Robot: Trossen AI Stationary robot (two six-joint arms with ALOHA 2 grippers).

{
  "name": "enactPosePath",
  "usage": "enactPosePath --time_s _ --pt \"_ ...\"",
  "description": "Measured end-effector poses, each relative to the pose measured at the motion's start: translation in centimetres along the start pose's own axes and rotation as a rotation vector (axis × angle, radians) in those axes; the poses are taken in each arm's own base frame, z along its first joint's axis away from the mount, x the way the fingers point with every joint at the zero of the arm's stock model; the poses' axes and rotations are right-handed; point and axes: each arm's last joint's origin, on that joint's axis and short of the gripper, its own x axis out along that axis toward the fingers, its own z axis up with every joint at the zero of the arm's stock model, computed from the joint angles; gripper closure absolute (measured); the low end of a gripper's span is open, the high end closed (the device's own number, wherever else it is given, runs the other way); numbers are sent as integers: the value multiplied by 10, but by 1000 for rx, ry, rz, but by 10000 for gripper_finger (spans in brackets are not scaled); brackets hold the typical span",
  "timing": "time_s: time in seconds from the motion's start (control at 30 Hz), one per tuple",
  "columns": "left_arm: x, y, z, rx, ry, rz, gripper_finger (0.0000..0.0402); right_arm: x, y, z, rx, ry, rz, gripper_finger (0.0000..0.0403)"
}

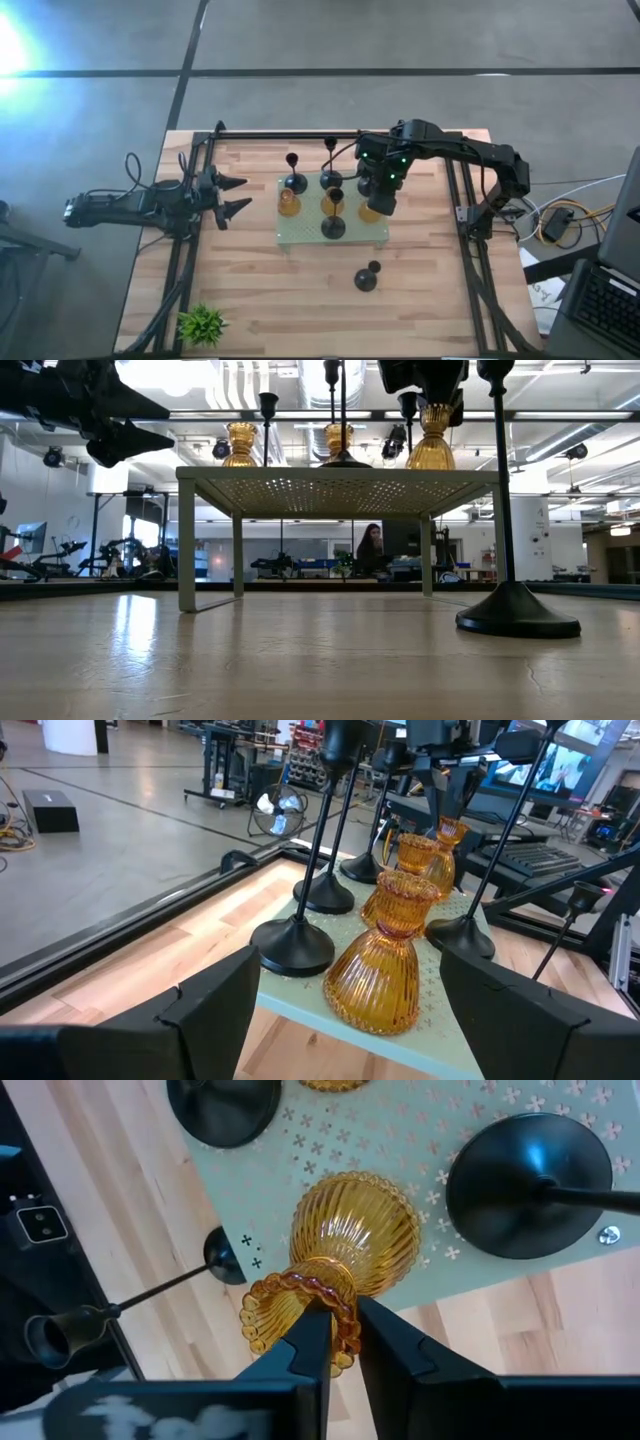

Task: Pick & Place candle stick holders
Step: Align the yellow glass candle holder with the black candle holder on the shelf

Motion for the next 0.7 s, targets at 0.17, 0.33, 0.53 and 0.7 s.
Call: enactPosePath --time_s 0.17,0.33,0.53,0.7 --pt "0 0 0 0 0 0 87 0 0 0 2 -1 1 359" --pt "0 0 0 0 1 0 87 1 0 1 1 -4 2 366" --pt "0 0 0 0 2 0 87 -1 0 1 2 -12 -14 358" --pt "0 0 0 0 2 1 87 -9 1 0 6 -48 -39 343"
